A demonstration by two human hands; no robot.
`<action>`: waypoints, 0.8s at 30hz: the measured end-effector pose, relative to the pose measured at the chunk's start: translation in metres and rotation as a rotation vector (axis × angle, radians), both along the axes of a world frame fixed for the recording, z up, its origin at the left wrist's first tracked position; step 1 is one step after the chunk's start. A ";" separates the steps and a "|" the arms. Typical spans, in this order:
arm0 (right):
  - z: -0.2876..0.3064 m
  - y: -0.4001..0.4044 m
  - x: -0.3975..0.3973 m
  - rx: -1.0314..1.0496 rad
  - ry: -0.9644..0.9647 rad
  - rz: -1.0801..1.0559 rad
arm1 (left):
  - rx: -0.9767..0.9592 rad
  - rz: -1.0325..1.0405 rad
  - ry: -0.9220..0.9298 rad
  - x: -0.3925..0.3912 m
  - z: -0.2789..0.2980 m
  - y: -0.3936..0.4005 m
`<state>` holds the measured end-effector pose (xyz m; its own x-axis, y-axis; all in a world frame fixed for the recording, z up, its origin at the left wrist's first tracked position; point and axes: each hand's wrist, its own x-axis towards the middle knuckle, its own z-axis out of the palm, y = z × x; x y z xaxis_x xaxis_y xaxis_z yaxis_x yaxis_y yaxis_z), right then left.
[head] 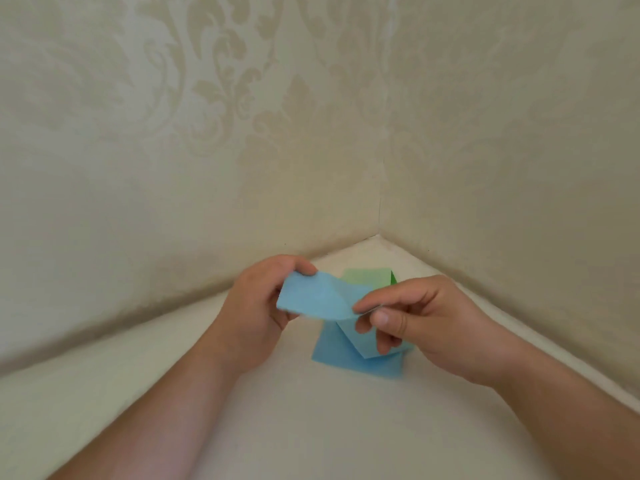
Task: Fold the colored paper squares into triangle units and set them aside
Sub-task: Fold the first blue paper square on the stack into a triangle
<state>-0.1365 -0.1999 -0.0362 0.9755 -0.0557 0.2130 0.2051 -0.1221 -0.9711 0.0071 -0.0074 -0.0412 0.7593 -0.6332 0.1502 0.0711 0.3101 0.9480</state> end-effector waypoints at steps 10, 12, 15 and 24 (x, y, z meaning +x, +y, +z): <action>-0.009 -0.005 0.002 -0.118 0.000 -0.023 | 0.089 0.003 -0.064 -0.006 0.000 0.000; -0.010 -0.005 0.002 -0.139 0.013 -0.018 | 0.101 0.001 -0.072 -0.007 0.002 -0.001; -0.010 -0.004 0.004 -0.165 0.034 -0.048 | 0.112 0.020 -0.073 -0.008 0.002 -0.002; -0.010 -0.005 0.002 -0.281 0.085 -0.049 | 0.189 0.071 -0.163 -0.009 0.000 -0.002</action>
<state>-0.1347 -0.2049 -0.0457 0.9881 -0.0537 0.1444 0.1116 -0.3966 -0.9112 -0.0021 -0.0097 -0.0408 0.7785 -0.6075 0.1580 -0.1026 0.1251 0.9868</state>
